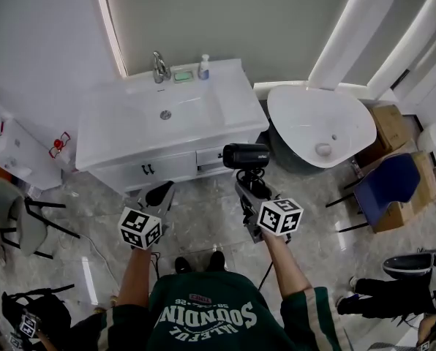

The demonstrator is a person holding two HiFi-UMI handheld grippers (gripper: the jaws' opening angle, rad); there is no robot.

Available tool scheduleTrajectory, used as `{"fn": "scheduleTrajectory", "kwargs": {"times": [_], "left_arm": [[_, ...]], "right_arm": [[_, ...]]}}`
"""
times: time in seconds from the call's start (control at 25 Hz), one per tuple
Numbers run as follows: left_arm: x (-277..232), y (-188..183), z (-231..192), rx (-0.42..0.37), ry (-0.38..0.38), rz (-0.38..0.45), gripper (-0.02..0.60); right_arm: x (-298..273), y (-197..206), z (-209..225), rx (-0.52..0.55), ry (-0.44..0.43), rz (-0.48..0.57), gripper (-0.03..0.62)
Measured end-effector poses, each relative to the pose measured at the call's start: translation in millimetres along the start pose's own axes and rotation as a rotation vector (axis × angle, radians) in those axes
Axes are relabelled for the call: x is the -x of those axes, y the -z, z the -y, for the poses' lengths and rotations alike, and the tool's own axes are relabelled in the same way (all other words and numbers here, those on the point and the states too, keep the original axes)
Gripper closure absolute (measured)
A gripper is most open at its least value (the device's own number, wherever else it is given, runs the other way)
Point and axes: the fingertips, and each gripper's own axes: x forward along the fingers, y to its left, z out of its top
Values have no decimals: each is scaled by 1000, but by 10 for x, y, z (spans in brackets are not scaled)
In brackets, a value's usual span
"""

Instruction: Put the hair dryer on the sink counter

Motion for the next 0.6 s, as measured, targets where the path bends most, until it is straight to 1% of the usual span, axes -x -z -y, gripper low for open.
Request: {"fn": "scheduleTrajectory", "kwargs": {"times": [0.04,0.2,0.4,0.6], "left_arm": [[-29,-10,22,2,2,5,530],[-173,-38,100,6,4,12,531],[-360,-72,191,16,-25,20,531],[-473,-36,292,22,-43,20,531]], "right_arm": [[9,-10,31,0,-3,-1,402],[38,-95,176,-5,-14,7,402],[80,-218,389,5,-29,8,402],[131,-251,585,-3,-41,9,402]]}}
